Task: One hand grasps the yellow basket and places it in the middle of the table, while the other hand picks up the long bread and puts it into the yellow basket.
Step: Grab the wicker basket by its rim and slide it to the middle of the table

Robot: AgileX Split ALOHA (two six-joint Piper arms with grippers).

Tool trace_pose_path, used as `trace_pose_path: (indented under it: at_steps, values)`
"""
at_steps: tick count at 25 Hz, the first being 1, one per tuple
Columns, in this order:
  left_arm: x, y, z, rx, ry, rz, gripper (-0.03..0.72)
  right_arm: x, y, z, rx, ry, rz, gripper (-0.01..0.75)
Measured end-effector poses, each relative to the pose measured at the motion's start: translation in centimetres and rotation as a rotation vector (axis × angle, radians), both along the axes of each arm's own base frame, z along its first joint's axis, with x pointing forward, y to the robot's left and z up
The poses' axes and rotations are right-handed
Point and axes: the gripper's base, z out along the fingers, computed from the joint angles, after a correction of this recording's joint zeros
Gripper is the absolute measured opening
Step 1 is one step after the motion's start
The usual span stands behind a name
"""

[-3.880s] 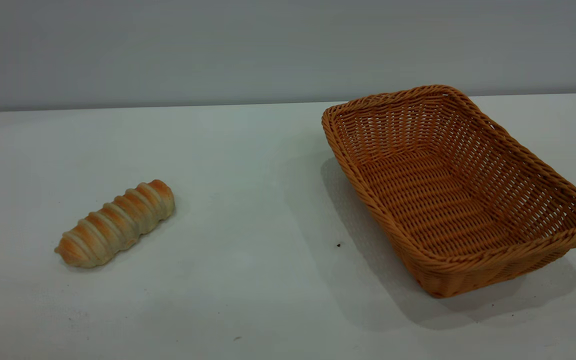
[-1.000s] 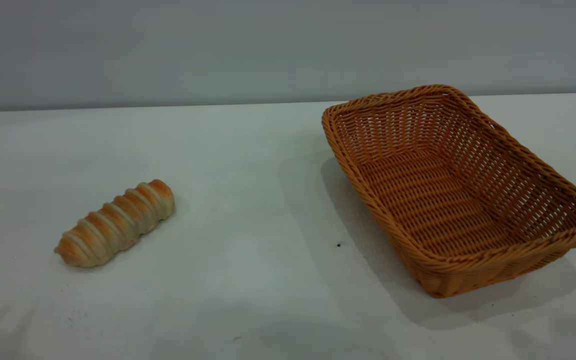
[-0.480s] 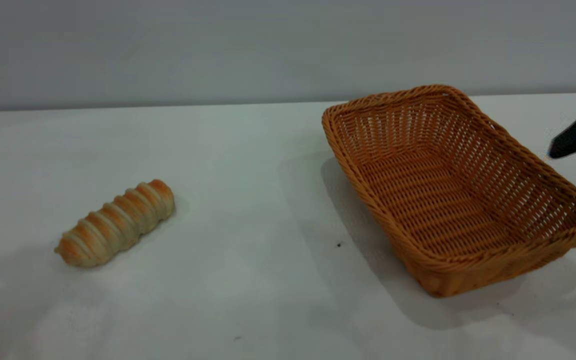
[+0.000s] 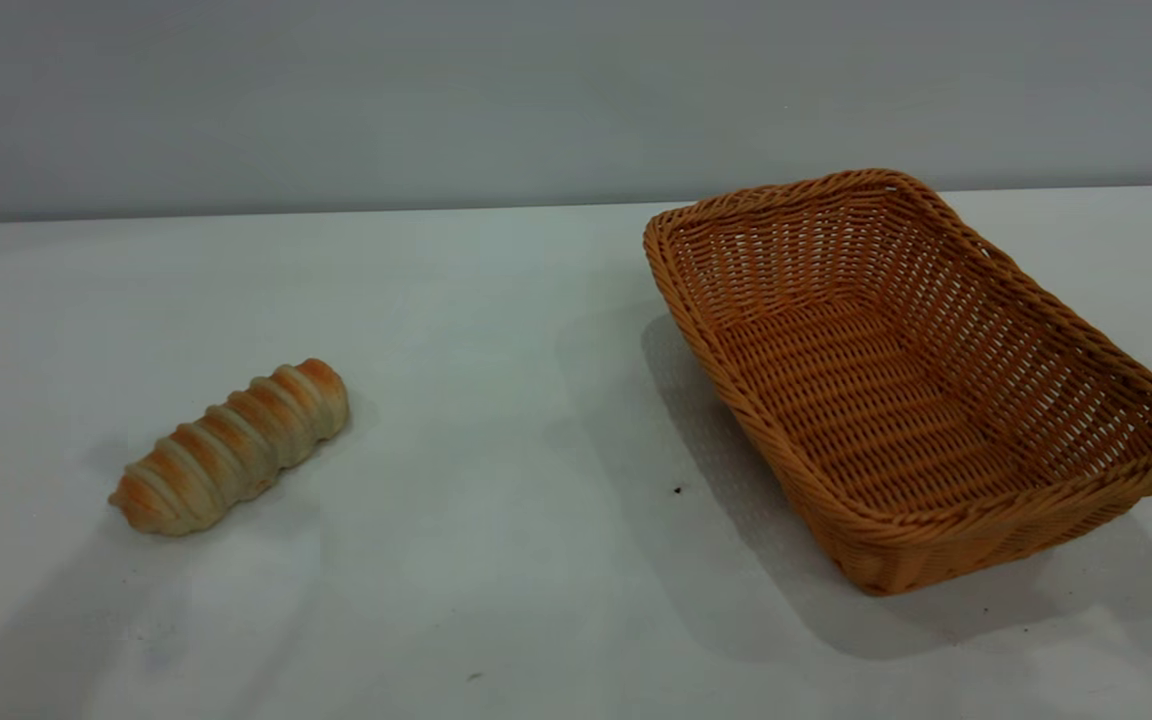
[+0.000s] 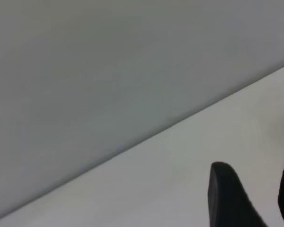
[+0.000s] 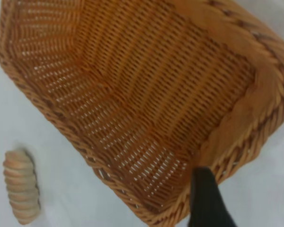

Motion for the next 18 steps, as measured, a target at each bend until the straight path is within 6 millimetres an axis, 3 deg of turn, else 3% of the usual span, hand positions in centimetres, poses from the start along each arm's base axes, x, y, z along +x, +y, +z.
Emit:
trace_pose_path:
  at_steps: [7, 18]
  values:
    - [0.8, -0.6, 0.7, 0.026, -0.048, -0.021, 0.328, 0.2, 0.3, -2.5, 0.021, 0.112, 0.015, 0.482]
    - [1.6, -0.7, 0.6, 0.029, -0.067, -0.012, 0.328, 1.4, 1.4, -5.1, 0.069, 0.136, 0.016, 0.471]
